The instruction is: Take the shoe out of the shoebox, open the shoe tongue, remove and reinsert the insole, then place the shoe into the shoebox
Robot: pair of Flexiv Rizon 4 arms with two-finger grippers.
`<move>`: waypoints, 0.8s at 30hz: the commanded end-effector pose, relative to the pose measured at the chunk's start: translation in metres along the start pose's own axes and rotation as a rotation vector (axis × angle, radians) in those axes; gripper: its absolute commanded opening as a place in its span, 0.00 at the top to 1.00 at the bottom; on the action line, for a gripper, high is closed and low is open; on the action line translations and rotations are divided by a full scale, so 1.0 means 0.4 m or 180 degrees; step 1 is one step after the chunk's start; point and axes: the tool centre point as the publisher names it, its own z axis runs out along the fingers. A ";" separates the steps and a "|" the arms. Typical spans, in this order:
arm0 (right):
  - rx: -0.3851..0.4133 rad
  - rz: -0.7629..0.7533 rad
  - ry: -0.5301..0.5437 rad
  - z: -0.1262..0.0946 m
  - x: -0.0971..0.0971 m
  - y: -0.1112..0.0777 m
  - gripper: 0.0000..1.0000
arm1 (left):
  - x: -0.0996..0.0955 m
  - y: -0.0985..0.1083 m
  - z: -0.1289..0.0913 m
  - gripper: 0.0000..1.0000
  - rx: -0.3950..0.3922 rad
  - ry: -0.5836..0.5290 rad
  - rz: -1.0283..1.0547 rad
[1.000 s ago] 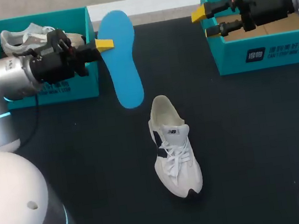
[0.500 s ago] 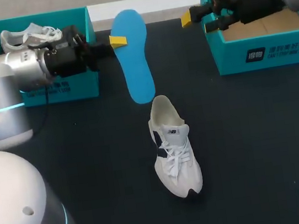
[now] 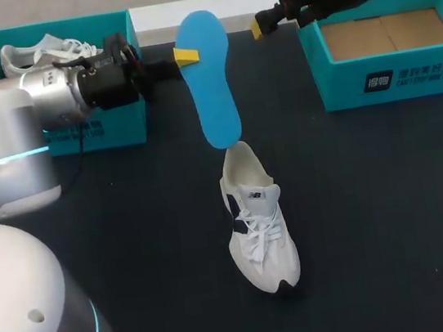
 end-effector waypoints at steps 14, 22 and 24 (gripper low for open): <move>0.0561 0.0334 -0.1064 0.040 0.073 0.022 0.00 | -0.002 0.001 0.000 1.00 -0.0001 0.0005 0.0002; 0.0652 0.0508 -0.1501 0.040 0.111 0.032 0.00 | -0.002 0.001 0.000 1.00 -0.0001 0.0005 0.0002; 0.0741 0.0482 -0.1565 0.044 0.126 0.035 0.00 | -0.002 0.001 0.000 1.00 -0.0001 0.0005 0.0002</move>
